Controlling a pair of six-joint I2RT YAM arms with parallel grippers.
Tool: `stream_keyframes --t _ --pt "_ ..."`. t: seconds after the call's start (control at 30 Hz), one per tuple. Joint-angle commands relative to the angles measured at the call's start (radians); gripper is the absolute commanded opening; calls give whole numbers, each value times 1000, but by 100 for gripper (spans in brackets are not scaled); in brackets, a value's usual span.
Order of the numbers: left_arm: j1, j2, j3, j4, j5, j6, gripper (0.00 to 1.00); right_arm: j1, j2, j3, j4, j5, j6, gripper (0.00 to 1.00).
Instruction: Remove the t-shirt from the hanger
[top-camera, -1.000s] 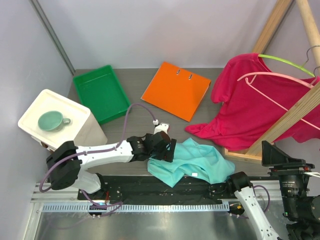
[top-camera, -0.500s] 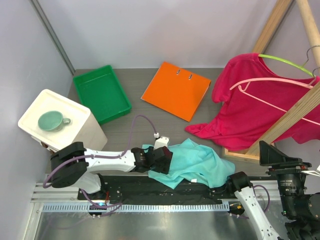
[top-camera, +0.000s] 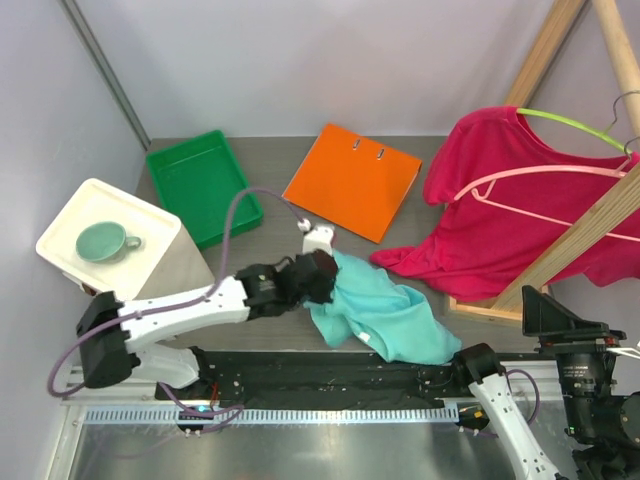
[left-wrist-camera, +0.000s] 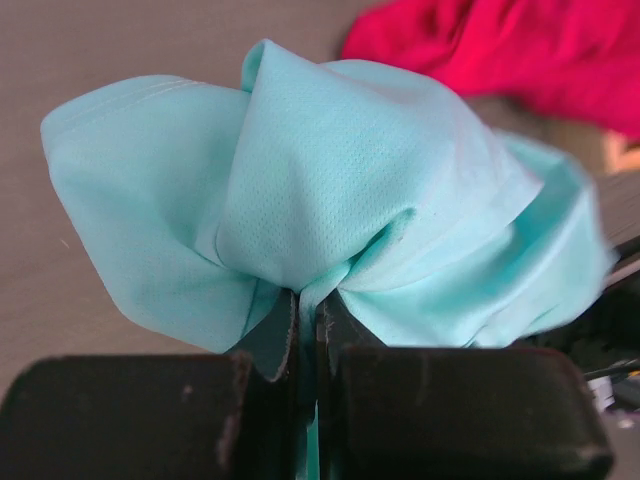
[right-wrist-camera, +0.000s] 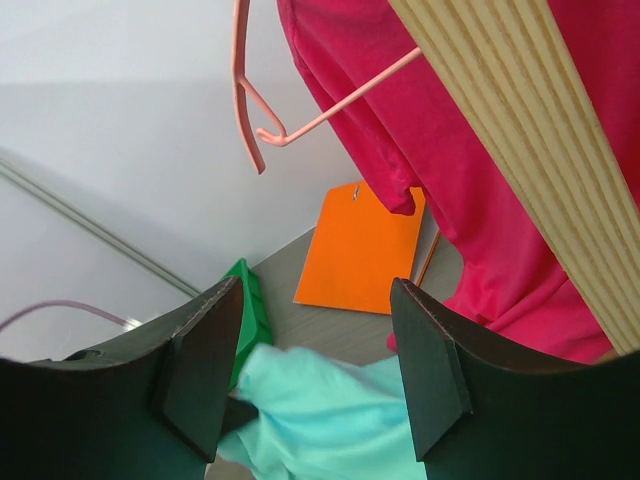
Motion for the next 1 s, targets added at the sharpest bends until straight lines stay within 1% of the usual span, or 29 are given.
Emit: stream_keyframes --t 0.0,0.03,0.1,0.13,0.17,0.2,0.23,0.27,0.3,0.33,0.37,0.4,0.43,0.5,0.53,0.6,0.63,0.77,0.87,0.97 --pt "135 -131 178 -93 -36 159 0 12 -6 -2 17 21 -6 66" --pt "190 -138 206 -116 -33 179 0 12 -6 -9 19 18 -1 66" --pt "246 -146 304 -144 -30 251 0 14 -6 -17 22 9 4 66" --pt "305 -148 341 -158 -24 277 0 15 -6 -22 24 6 8 66" --pt "333 -143 387 -181 -15 297 0 15 -6 -25 28 0 11 66" --pt "362 -138 466 -189 -7 319 0 15 -6 -28 28 -2 13 66" --pt "413 -125 513 -196 1 375 0 15 -4 -29 30 -4 14 66" --pt "436 -116 556 -211 -1 401 0 15 -1 -29 33 -7 19 66" --pt "460 -105 644 -222 -8 429 0 17 0 -29 33 -10 21 66" --pt "517 -91 687 -233 -10 467 0 17 3 -28 33 -11 22 66" --pt "551 -65 726 -242 1 484 0 17 8 -26 36 -11 22 66" --pt "585 -48 810 -262 17 494 0 17 11 -22 36 -10 22 66" --pt "652 -34 844 -271 65 495 0 18 14 -20 36 -10 21 66" --pt "709 1 910 -273 97 509 0 18 25 -14 36 -13 19 66" --pt "756 10 964 -271 107 512 0 18 29 -14 37 -13 19 66" --pt "809 49 1016 -264 149 511 0 18 36 -16 36 -20 18 66" --pt "851 65 1074 -250 156 511 0 20 37 -19 36 -28 18 66" --pt "959 148 1195 -230 202 486 0 21 45 -36 37 -51 27 66" --pt "1010 204 1255 -224 196 526 0 21 52 -40 36 -57 36 66" --pt "1067 227 1274 -213 180 581 0 21 63 -39 36 -56 34 66"
